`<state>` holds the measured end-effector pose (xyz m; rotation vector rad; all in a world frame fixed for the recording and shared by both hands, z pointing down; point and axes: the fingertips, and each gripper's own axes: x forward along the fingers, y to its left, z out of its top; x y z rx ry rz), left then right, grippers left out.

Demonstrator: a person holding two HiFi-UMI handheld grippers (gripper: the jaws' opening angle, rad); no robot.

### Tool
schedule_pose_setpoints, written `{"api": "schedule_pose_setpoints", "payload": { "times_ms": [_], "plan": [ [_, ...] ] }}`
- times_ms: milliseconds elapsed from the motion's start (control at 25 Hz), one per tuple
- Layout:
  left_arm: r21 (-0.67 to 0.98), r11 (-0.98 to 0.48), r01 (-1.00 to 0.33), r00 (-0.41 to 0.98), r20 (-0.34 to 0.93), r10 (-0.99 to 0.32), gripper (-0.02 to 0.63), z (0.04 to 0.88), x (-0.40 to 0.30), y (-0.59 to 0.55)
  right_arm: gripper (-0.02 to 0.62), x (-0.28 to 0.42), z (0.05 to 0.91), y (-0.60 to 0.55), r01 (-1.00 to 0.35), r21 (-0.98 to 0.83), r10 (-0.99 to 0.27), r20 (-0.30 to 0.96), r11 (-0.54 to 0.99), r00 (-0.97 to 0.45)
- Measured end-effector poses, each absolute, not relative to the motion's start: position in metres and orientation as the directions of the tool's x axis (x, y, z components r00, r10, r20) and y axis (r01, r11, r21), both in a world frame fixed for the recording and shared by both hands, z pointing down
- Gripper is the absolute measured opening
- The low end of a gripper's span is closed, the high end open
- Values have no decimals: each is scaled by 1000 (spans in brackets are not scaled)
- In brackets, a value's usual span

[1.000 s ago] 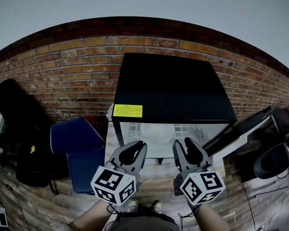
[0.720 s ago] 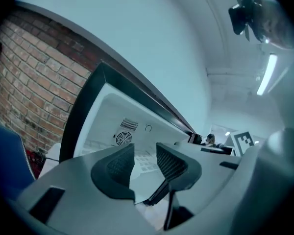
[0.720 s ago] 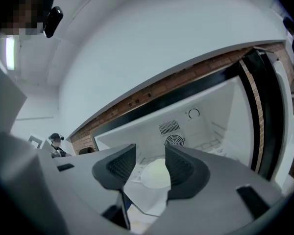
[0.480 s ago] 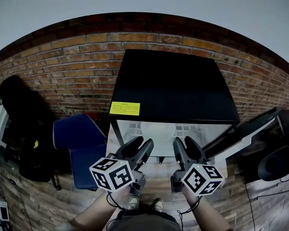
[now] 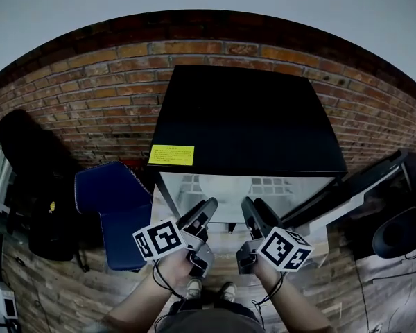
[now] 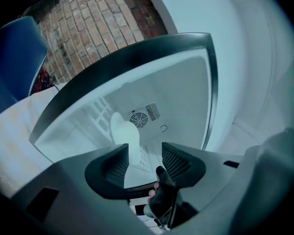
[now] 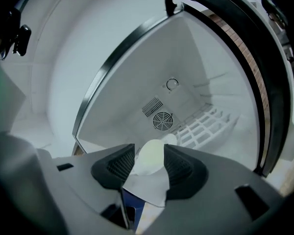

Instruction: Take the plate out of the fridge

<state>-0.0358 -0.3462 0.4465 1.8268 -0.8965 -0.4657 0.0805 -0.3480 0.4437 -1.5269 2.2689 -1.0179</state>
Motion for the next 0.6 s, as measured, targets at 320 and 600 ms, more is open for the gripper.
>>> {"api": "schedule_pose_setpoints", "payload": {
  "times_ms": [320, 600],
  "plan": [
    [971, -84, -225, 657, 88, -749, 202, 483, -27, -358, 189, 80, 477, -360, -632, -763, -872, 211, 136, -441],
    [991, -35, -129, 667, 61, -742, 198, 498, -22, -368, 163, 68, 498, -370, -535, -840, -846, 221, 88, -486]
  ]
}}
